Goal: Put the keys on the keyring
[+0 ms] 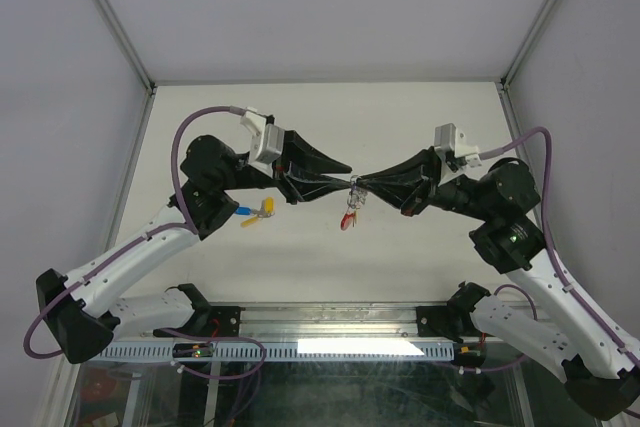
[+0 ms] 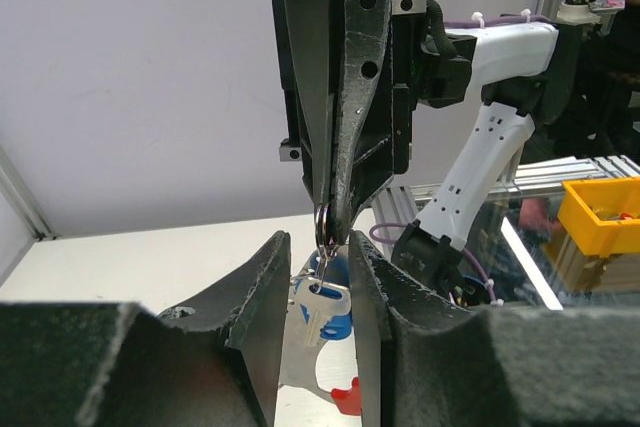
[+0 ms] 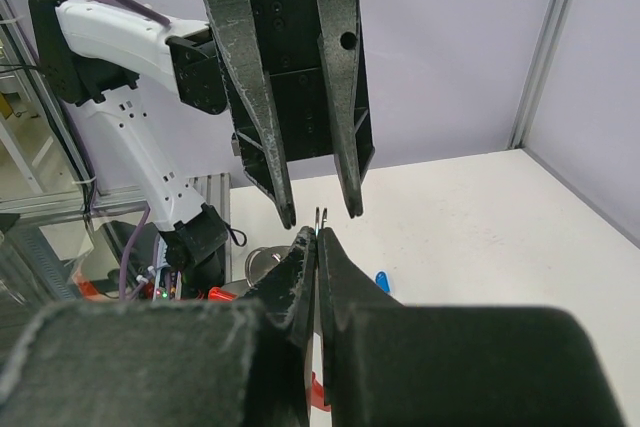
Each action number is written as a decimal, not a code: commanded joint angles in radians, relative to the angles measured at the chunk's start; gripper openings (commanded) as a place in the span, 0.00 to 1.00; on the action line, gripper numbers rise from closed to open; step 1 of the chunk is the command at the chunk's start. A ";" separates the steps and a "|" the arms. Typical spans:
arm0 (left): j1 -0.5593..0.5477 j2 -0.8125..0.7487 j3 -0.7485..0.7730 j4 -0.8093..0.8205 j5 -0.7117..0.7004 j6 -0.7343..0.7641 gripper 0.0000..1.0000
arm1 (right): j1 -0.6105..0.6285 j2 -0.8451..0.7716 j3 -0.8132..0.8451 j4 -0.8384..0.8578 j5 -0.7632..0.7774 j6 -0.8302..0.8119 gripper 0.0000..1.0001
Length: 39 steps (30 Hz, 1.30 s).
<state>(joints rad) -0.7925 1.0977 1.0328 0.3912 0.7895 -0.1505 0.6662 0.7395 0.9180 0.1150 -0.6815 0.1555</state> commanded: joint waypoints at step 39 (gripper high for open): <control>-0.005 0.031 0.051 -0.103 0.020 0.074 0.00 | -0.002 -0.005 0.081 -0.153 0.040 -0.174 0.20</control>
<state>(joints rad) -0.7925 1.1324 1.0317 0.3443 0.8127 -0.1535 0.6628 0.7475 0.9306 0.0696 -0.6704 0.0631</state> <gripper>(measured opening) 0.008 0.177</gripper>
